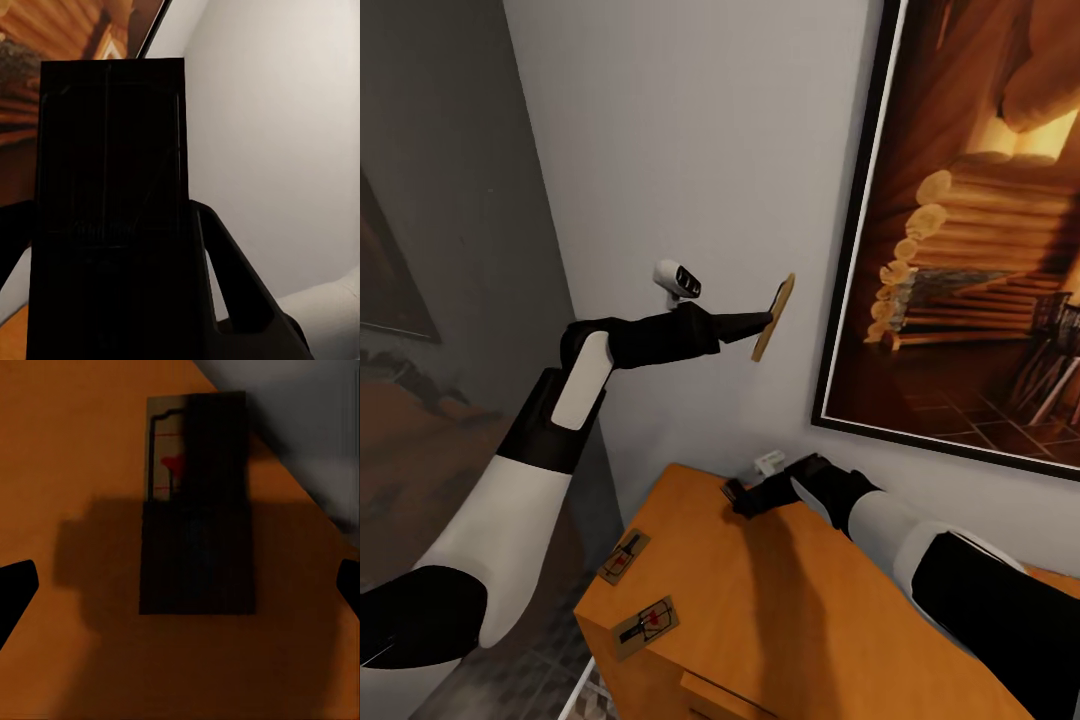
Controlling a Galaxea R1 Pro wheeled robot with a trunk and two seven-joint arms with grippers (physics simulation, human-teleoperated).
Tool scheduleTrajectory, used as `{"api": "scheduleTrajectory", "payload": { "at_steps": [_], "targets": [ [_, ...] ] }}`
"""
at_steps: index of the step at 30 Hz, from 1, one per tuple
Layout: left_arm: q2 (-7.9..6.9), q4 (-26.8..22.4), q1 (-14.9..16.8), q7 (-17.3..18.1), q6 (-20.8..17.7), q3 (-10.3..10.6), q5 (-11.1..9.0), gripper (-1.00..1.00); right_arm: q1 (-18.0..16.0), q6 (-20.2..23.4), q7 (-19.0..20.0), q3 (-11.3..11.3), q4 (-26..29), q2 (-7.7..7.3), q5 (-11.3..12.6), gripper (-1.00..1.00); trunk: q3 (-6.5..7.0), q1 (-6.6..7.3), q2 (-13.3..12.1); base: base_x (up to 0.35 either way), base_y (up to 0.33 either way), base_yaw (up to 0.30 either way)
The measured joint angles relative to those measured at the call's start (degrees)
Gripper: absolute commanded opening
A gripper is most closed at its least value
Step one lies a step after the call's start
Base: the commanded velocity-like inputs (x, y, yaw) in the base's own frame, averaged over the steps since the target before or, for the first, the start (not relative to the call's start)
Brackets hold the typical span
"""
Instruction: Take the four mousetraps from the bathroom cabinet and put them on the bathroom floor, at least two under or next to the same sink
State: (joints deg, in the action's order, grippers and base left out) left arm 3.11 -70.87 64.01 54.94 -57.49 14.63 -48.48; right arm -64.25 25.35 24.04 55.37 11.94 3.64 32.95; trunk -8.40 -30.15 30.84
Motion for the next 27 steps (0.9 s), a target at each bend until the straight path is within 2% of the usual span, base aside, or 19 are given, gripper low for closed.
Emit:
{"api": "scheduleTrajectory", "payload": {
  "at_steps": [9, 12, 16, 21, 27],
  "targets": [
    [0.04, 0.00, 0.00, -0.02, 0.00, 0.06, 0.00, -1.00, 0.24, -1.69, -1.15, -0.05, -1.78, 0.08, 0.05, 1.00, 0.00, 0.00, 0.00, 0.000, 0.000, 0.000],
    [0.05, 0.00, 0.00, -0.02, 0.00, 0.75, 0.01, -1.00, 0.25, -2.18, -1.18, -0.06, -2.09, 0.07, 0.04, 1.00, 0.00, 0.00, 0.00, 0.000, 0.000, 0.000],
    [0.05, -0.05, 0.00, -0.09, 0.00, 1.73, 0.01, -1.00, 0.31, -4.04, -1.24, -0.02, -3.74, 0.21, -0.02, 1.00, 0.00, 0.00, 0.00, 0.000, 0.000, 0.000],
    [0.06, -0.02, 0.00, -0.11, 0.00, 2.00, 0.00, -1.00, 0.55, -7.45, -1.28, -0.13, -7.61, 0.44, -0.18, 1.00, 0.00, 0.00, 0.00, 0.000, 0.000, 0.000],
    [0.12, 0.00, 0.00, -0.11, 0.00, 2.06, 0.00, -1.00, 0.62, -8.84, -1.34, -0.22, -8.76, 0.50, -0.26, 1.00, 0.00, 0.00, 0.00, 0.000, 0.000, 0.000]
  ]
}}
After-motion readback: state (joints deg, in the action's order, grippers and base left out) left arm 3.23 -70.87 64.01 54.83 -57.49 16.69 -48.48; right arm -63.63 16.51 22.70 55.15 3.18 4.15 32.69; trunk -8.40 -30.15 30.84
